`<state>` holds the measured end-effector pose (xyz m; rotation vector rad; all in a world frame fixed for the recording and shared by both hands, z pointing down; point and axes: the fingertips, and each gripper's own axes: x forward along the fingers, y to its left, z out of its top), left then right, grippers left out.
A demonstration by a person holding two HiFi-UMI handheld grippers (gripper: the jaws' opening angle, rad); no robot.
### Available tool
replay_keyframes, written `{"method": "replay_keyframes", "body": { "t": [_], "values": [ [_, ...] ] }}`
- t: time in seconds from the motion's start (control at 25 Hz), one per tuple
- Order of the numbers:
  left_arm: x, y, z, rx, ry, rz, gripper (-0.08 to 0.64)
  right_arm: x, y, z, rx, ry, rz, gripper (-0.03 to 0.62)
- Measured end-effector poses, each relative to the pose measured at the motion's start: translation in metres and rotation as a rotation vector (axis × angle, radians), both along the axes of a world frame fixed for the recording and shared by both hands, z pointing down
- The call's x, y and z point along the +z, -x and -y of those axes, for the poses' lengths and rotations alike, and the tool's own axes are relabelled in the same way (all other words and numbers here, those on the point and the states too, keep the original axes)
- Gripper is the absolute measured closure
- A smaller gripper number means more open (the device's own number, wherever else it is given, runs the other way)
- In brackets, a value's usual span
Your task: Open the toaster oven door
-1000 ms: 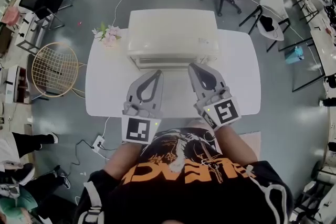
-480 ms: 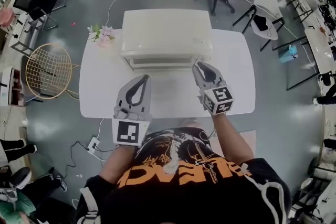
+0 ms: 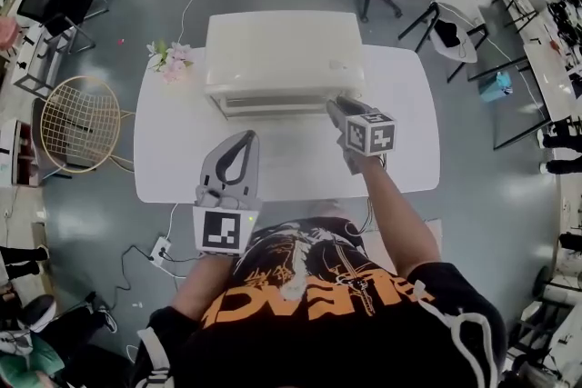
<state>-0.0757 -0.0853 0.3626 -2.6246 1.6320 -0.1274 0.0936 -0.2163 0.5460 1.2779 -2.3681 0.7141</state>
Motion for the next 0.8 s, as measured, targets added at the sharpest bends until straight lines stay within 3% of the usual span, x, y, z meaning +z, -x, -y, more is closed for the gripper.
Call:
{"method": "replay_keyframes", "body": {
  "t": [0.44,0.8],
  "values": [
    [0.004,0.002,-0.006,-0.001,0.007,0.017,0.540,0.001,0.004,0.010,0.001,0.165,0.076,0.479],
    [0.009,-0.002,-0.005,-0.003,0.019,0.009,0.540,0.005,0.008,0.011,-0.010,0.209,0.043,0.485]
  ]
}}
